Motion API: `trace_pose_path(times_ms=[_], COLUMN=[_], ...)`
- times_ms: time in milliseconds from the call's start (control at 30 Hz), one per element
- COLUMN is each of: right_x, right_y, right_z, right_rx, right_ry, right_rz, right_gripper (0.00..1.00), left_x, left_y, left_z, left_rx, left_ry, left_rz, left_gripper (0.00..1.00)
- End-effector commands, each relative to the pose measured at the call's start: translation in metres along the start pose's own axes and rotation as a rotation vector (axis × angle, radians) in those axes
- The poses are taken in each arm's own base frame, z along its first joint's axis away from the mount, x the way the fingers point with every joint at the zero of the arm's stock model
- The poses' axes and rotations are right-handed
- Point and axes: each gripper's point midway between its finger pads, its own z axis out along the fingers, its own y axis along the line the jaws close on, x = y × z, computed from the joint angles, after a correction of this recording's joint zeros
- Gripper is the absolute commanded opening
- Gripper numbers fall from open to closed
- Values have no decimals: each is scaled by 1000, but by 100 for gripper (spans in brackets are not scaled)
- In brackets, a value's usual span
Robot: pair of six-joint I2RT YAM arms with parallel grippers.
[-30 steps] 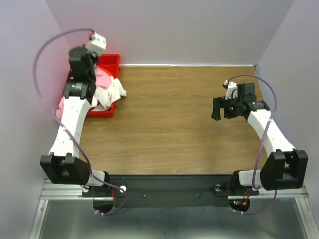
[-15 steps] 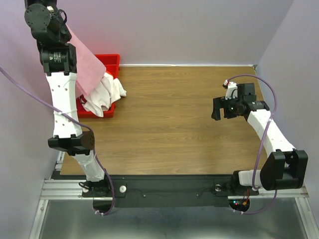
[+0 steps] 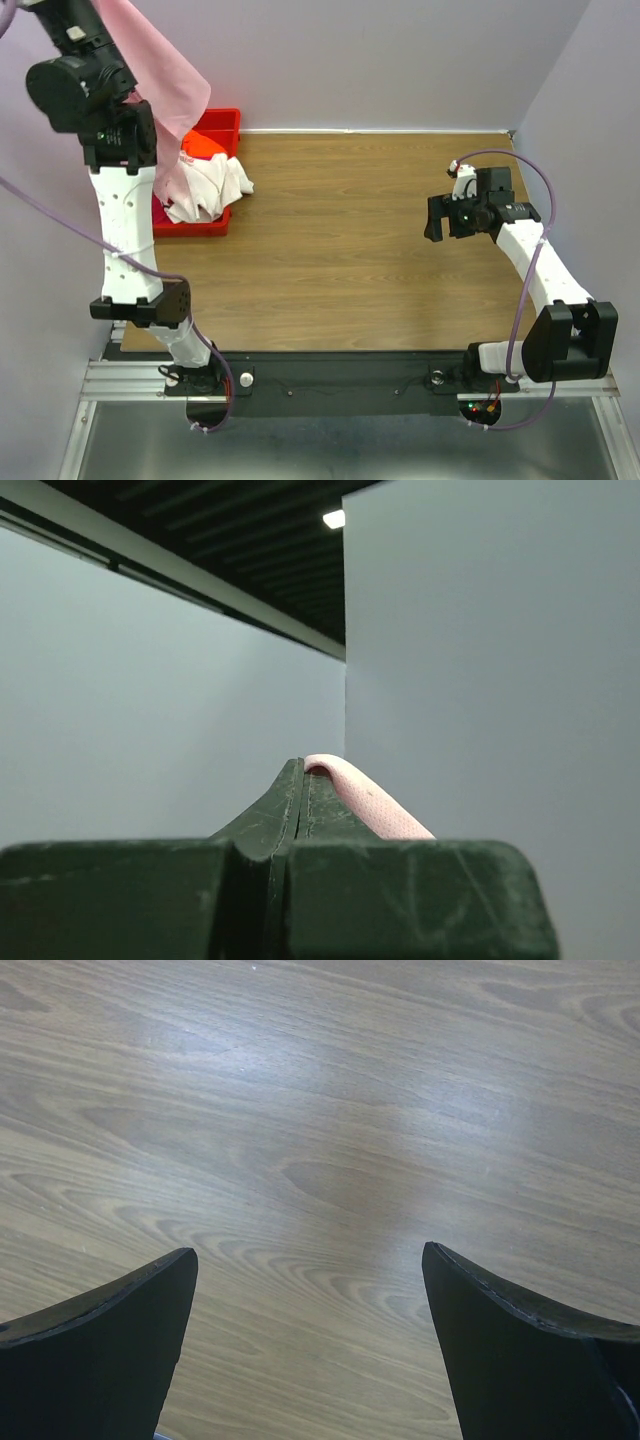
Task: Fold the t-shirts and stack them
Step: Move the tshirt to the center of the board
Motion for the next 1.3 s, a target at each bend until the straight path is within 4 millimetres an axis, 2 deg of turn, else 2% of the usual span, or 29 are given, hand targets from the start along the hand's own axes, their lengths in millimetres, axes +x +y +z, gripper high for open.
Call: trace_pose_path(times_ms=[0, 33, 67, 100, 133, 167, 200, 267, 300, 333, 367, 467, 600, 700, 733, 767, 833, 867, 900, 933, 967, 1000, 1033, 1067, 1100, 1133, 1167, 1233, 1267], right_x=[-25, -26, -26, -26, -26, -27, -27, -29, -30, -31, -32, -33, -37, -47, -49, -55, -59, -64, -63, -64, -65, -65, -67, -64, -63, -58, -56, -52, -44], right_y=[-2, -2, -2, -2, -2, -2, -2, -1, -1, -1, -1, -1, -6, -14, -23, -28, -42, -49, -61, -67, -68, -73, -74, -72, -66, -64, -60, -48, -44], right_z=[-10, -10, -10, -10, -10, -10, -10, -12, -13, -14, -15, -19, -25, -38, -44, -53, -64, -69, -74, -77, -78, -78, -76, -74, -70, -63, -59, -49, -39], right_rx=[11, 13, 12, 11, 13, 11, 11, 9, 11, 14, 15, 23, 60, 100, 124, 146, 188, 203, 227, 235, 219, 217, 207, 193, 152, 121, 89, 0, -40], right_ry=[-71, -74, -74, -74, -72, -73, -74, -80, -86, -90, -93, -102, -122, -156, -168, -187, -196, -203, -199, -201, -201, -190, -189, -174, -170, -142, -130, -106, -69], right_rz=[-8, -10, -11, -9, -8, -10, -9, -10, -9, -9, -10, -9, -14, -26, -18, -37, -32, -32, -25, -20, -17, -9, -14, -13, -17, -10, -7, 6, 27], right_gripper=[100, 100, 100, 100, 100, 100, 100, 100, 100, 100, 100, 100, 100, 100, 100, 100, 100, 100, 100, 100, 100, 100, 100, 100, 100, 100, 100, 100, 100], left_x=[-110, -115, -121, -118, -109, -112, -111, -83, -80, -68, -66, -68, -78, -50, -37, -16, 16, 40, 57, 74, 86, 127, 140, 153, 152, 165, 166, 173, 177], left_y=[44, 39, 25, 9, -16, -22, -43, -87, -100, -128, -140, -185, -225, -255, -263, -278, -294, -311, -318, -322, -324, -322, -320, -313, -307, -294, -288, -262, -254], left_z=[-8, -10, -18, -23, -32, -39, -49, -72, -82, -103, -113, -145, -185, -232, -245, -275, -319, -357, -394, -412, -406, -426, -424, -420, -425, -419, -427, -456, -469], left_rx=[-57, -18, 83, 162, 266, 301, 379, 520, 569, 656, 695, 847, 1001, 1106, 1122, 1167, 1261, 1351, 1440, 1459, 1421, 1427, 1414, 1405, 1458, 1448, 1482, 1562, 1588], left_ry=[-272, -276, -282, -256, -220, -193, -155, -19, 14, 80, 105, 174, 242, 373, 419, 496, 584, 649, 726, 807, 844, 984, 1023, 1054, 1066, 1071, 1071, 1084, 1099], left_rz=[-244, -285, -316, -399, -423, -466, -523, -570, -591, -618, -636, -711, -791, -777, -761, -740, -645, -593, -502, -461, -400, -319, -309, -316, -372, -373, -381, -299, -271], left_gripper=[0, 0, 0, 0, 0, 0, 0, 0, 0, 0, 0, 0, 0, 0, 0, 0, 0, 7, 32, 42, 46, 53, 57, 70, 98, 99, 99, 99, 98])
